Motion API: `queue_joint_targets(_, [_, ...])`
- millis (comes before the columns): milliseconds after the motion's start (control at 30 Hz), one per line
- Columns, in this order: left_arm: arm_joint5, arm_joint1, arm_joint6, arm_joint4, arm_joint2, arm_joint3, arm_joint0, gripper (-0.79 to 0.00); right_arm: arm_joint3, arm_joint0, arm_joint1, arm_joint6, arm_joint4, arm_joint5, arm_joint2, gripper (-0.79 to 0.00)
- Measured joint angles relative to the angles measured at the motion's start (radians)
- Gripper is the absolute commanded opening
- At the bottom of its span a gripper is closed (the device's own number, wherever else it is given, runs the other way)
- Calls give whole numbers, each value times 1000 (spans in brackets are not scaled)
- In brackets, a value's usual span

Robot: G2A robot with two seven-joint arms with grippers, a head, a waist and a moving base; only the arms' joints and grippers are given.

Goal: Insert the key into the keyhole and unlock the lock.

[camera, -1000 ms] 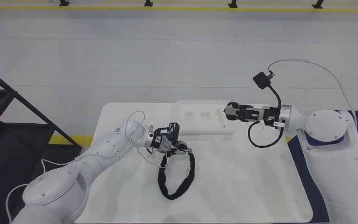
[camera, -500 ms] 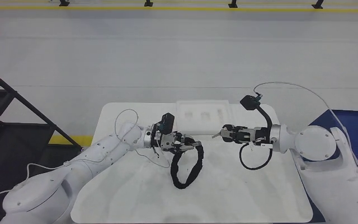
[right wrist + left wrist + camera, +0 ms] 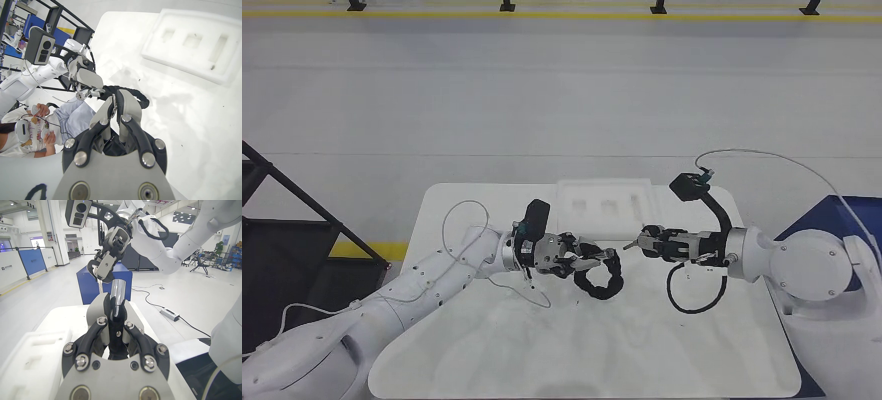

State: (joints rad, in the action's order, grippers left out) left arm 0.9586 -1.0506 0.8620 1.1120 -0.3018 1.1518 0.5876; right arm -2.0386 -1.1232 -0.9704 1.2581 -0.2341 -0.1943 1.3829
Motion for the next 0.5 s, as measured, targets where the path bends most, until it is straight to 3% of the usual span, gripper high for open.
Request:
queue_joint_targets(233, [-1, 0, -2, 0, 0, 1, 1, -785, 1, -4, 0, -13, -3, 3, 1, -785])
queue_joint_targets(367, [-37, -4, -42, -20, -17, 13, 45, -785, -27, -3, 3, -27, -1, -11, 11, -785])
queue_joint_targets(500, [-58, -13, -1, 38, -31, 0, 75, -785, -68, -9, 9, -4, -7, -31, 21, -785])
